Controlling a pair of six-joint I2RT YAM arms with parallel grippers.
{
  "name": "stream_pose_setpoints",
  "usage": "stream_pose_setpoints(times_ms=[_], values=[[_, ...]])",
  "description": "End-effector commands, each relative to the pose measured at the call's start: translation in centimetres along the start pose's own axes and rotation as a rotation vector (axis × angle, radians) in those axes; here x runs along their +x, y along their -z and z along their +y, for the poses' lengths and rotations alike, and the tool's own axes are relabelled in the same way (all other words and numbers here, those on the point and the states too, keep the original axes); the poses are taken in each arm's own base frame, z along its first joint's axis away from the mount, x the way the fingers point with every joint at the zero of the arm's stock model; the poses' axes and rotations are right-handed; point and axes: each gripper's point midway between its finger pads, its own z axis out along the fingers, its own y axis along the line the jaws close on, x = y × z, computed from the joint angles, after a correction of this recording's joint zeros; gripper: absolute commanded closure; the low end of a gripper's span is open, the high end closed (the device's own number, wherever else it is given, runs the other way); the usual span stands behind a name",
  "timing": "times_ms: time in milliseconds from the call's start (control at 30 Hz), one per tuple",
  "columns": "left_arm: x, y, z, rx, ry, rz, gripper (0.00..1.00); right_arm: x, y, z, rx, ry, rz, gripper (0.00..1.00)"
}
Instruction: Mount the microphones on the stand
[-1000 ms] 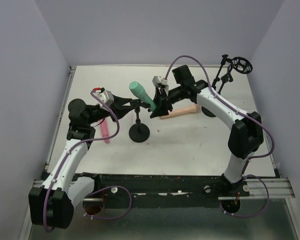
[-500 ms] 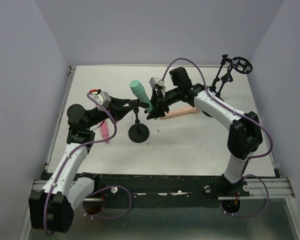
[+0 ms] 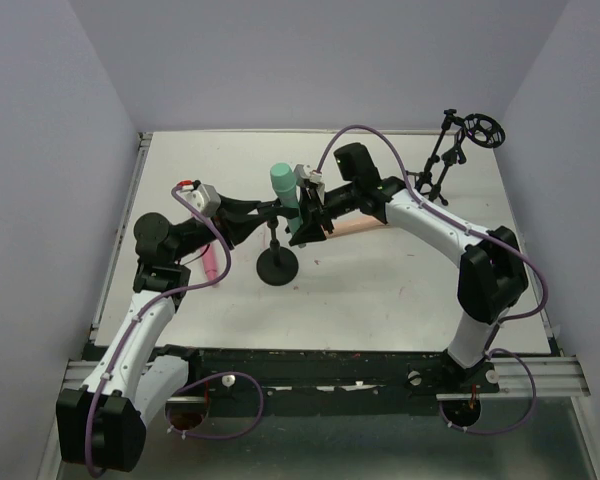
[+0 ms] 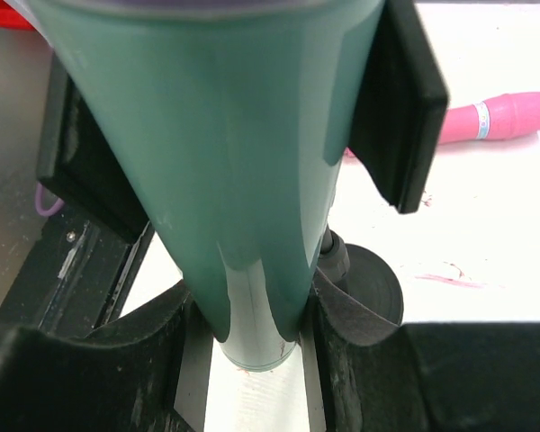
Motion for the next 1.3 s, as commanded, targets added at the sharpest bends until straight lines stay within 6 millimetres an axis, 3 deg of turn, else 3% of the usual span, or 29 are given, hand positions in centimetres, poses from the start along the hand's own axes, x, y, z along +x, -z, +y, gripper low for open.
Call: stream_pose_setpoints(times_ms=[0,133,433,600,833,1000,1200,1267], values=[[1.6,0.3,0.0,-0.037,0.093,0.046,0.80,-0.1,-0.3,1.0,0.027,0.016,0.021,0.83],[1.8,0.4,0.0,-0.045,0.101,0.074,0.73,-0.9,0.0,1.1,0.039,0.023,0.014,0.83],[1.3,0.5,-0.4,-0.052,0.110,0.086,0.31,-0.8,-0.1,0.8,0.051,0.008,0.016,0.80],[0.8,0.8,-0.4,-0.075,0.085,0.070,0.11,-1.2,0.0,1.0,0.054,-0.002,0.012,0.64],[1.0,1.5,-1.1,-0.070,0.048,0.085,0.04,-1.6,0.7,1.3,0.094,-0.001,0.019,0.28],[0.9,2.3,-2.2,-0.055,-0.006,0.069,0.02,-1.7,1.3,2.1,0.104,0.016,0.037,0.15],[1.3,3.4,-3.2,-0.060,-0.065,0.053,0.02,-2.7,3.4,3.7,0.112,0.093,0.085,0.00],[2.0,3.7,-3.1,-0.077,-0.064,0.055,0.02,-2.7,4.0,4.2,0.123,0.099,0.109,0.00]])
